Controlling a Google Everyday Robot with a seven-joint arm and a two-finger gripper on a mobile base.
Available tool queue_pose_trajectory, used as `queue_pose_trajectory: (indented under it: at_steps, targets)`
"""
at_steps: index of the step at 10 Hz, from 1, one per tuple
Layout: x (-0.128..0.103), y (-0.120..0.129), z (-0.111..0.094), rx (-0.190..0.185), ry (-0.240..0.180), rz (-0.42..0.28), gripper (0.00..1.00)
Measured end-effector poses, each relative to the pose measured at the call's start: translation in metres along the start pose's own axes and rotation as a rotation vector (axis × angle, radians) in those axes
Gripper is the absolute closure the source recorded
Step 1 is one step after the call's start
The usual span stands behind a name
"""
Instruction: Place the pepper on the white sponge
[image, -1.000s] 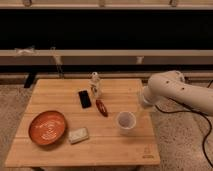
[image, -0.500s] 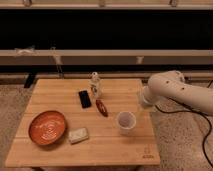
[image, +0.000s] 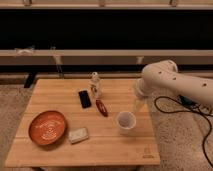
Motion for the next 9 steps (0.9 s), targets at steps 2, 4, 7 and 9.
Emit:
queue_pose_trajectory:
  at_steps: [2,4,7,9]
  targets:
    - [-0.029,-0.026,0.001,-0.004,0.022,-0.006,0.2]
    - [-0.054,-0.036,0.011,-0.019,0.038,0.006,0.2]
    - [-0.08,-0.029,0.054,-0.047,0.054,0.058,0.2]
    - [-0.086,-0.021,0.091,-0.059,0.068,0.119,0.2]
